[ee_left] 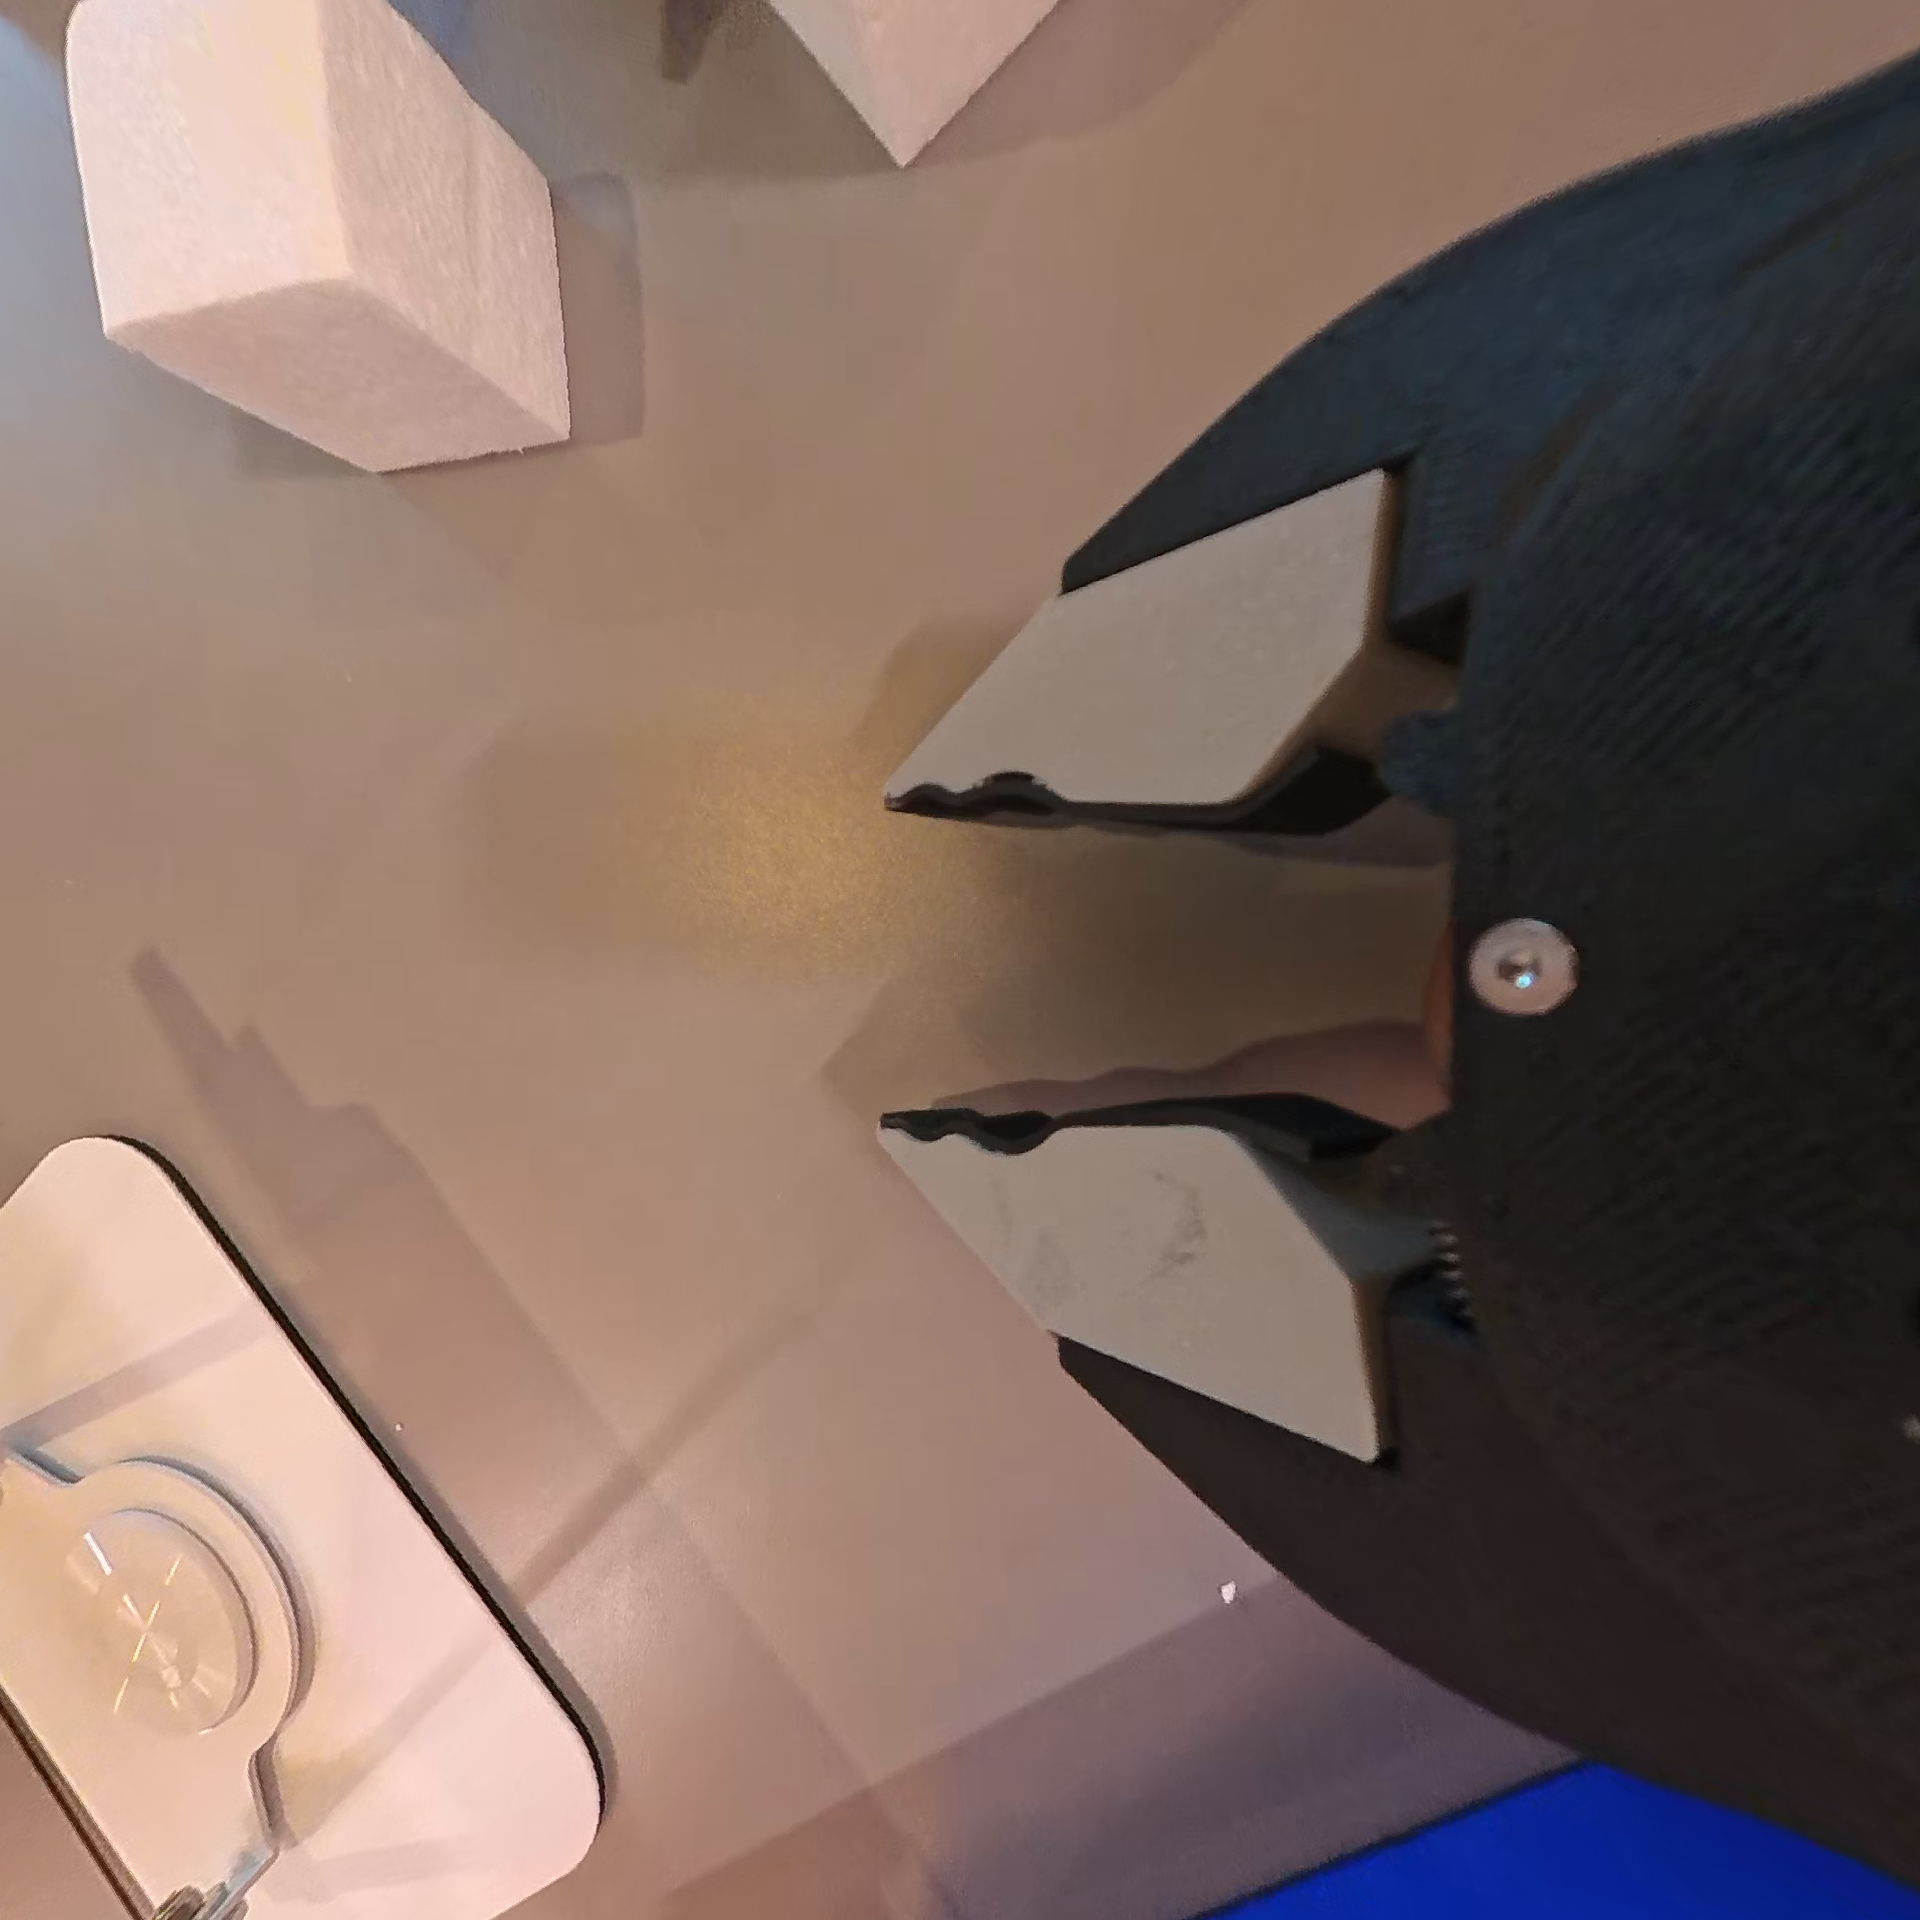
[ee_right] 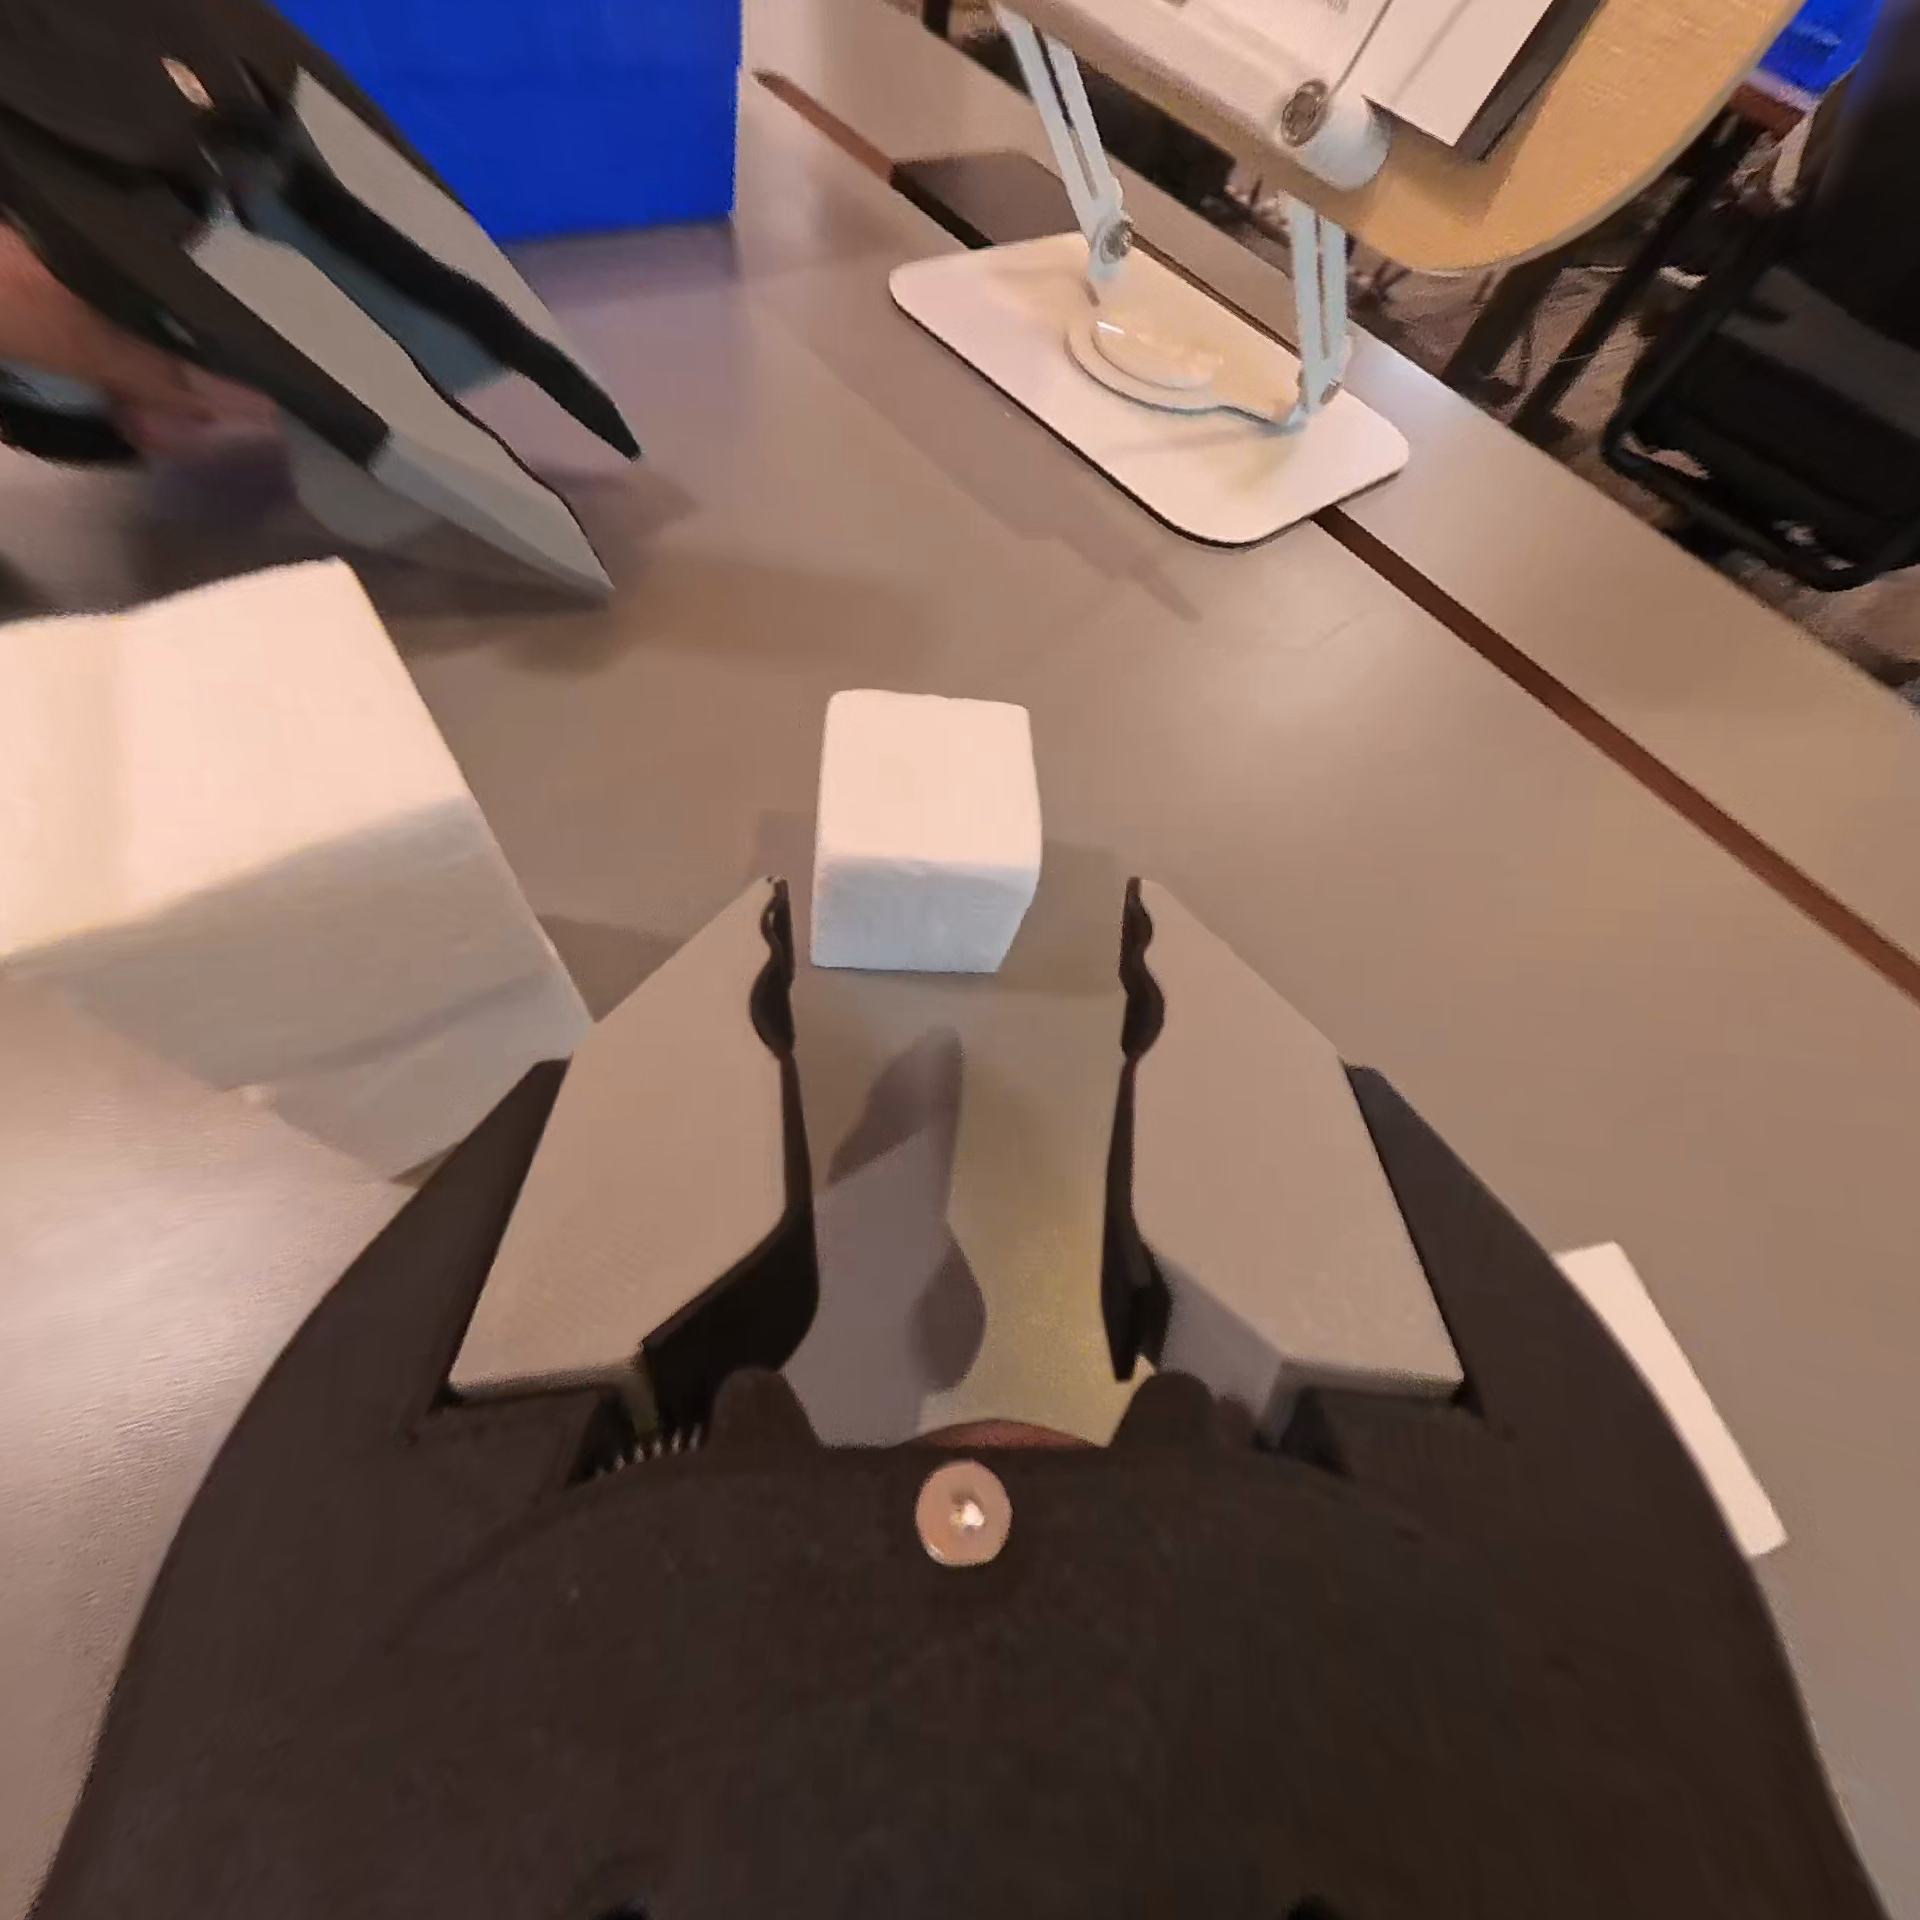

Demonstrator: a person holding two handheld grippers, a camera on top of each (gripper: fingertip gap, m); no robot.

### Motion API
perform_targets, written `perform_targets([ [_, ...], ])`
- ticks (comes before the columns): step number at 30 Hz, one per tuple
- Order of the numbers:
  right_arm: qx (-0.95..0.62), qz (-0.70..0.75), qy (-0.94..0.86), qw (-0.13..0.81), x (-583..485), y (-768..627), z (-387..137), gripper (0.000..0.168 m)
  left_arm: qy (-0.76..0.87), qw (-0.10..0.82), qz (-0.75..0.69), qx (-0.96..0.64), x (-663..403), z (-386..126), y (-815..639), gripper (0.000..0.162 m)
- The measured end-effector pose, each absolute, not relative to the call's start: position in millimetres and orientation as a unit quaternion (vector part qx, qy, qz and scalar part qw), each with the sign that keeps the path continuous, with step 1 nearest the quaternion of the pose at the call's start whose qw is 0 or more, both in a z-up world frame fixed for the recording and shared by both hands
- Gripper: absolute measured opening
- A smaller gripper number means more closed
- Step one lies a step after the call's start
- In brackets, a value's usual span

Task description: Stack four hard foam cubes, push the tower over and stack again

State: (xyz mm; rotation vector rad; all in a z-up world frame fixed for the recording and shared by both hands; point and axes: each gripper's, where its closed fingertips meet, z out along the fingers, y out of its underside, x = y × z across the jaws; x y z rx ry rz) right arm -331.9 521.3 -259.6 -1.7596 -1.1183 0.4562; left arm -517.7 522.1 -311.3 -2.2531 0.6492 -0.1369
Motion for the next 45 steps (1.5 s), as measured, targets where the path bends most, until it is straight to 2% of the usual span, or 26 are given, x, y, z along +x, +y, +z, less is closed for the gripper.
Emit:
perform_targets([
  [3, -0.713, 0.153, -0.479, 0.488, -336, 522, -265, 0.053, 0.257, 0.384, -0.051, -0.885, -518, -312, 522, 0.055],
  [8, -0.720, 0.202, -0.467, 0.472, -348, 520, -269, 0.073, 0.259, 0.384, -0.046, -0.885, -518, -312, 522, 0.055],
  [13, -0.738, 0.212, -0.456, 0.450, -355, 530, -286, 0.074, 0.258, 0.384, -0.047, -0.885, -518, -312, 522, 0.055],
  [16, -0.741, 0.191, -0.464, 0.447, -356, 535, -291, 0.065, 0.260, 0.381, -0.045, -0.886, -517, -314, 522, 0.055],
  [18, -0.736, 0.192, -0.470, 0.448, -358, 534, -291, 0.052, 0.262, 0.379, -0.045, -0.886, -516, -315, 522, 0.055],
  [22, -0.731, 0.186, -0.477, 0.451, -355, 533, -289, 0.052, 0.260, 0.380, -0.044, -0.886, -516, -315, 522, 0.055],
  [31, -0.705, 0.253, -0.454, 0.482, -331, 523, -238, 0.052, 0.260, 0.379, -0.044, -0.887, -517, -315, 522, 0.055],
  [39, -0.618, 0.353, -0.494, 0.499, -330, 470, -180, 0.052, 0.264, 0.379, -0.041, -0.886, -517, -315, 521, 0.055],
  [45, -0.578, 0.370, -0.548, 0.478, -342, 444, -175, 0.052, 0.262, 0.379, -0.044, -0.886, -516, -315, 522, 0.055],
])
